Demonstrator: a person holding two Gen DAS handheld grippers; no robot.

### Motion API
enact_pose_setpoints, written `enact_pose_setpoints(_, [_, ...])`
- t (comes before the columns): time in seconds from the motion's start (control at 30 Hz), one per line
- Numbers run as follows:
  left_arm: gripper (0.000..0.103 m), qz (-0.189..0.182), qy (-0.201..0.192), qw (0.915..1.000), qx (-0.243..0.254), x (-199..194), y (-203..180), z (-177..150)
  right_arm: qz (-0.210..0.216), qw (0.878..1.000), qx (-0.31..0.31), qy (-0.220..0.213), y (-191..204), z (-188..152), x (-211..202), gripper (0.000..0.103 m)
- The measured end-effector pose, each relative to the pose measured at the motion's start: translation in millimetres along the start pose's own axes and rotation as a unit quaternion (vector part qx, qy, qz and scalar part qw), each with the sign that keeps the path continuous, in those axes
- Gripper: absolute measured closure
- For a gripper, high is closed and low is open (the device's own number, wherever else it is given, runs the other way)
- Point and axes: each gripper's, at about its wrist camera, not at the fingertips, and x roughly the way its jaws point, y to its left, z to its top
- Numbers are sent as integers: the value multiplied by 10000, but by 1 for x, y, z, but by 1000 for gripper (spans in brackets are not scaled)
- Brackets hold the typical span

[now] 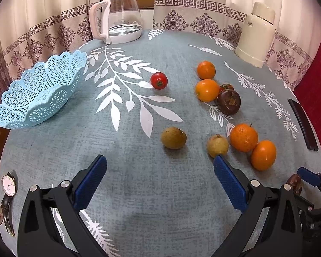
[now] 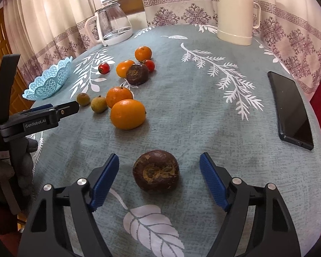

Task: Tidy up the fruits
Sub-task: 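Close the right gripper on the dark brown fruit while the left grasps a yellow-brown fruit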

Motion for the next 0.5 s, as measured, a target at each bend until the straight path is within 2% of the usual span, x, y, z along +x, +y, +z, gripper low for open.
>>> enact_pose_setpoints(0.07, [2, 21, 9, 10000, 15, 3, 0, 1, -9, 10000, -8, 21, 0, 0, 1, 31])
enact_pose_setpoints(0.13, [2, 37, 17, 10000, 26, 6, -1, 3, -21, 10000, -8, 56, 1, -1, 2, 42])
enact_pose_setpoints(0.3, [2, 64, -29, 10000, 61, 9, -4, 9, 31, 10000, -67, 39, 2, -1, 1, 60])
enact_pose_setpoints(0.43, [5, 77, -36, 9999, 66, 12, -4, 12, -72, 9998, -161, -19, 6, -1, -1, 60])
enact_pose_setpoints(0.5, [12, 68, 11, 9999, 83, 16, -4, 12, -53, 9999, -112, -52, 4, 0, -3, 60])
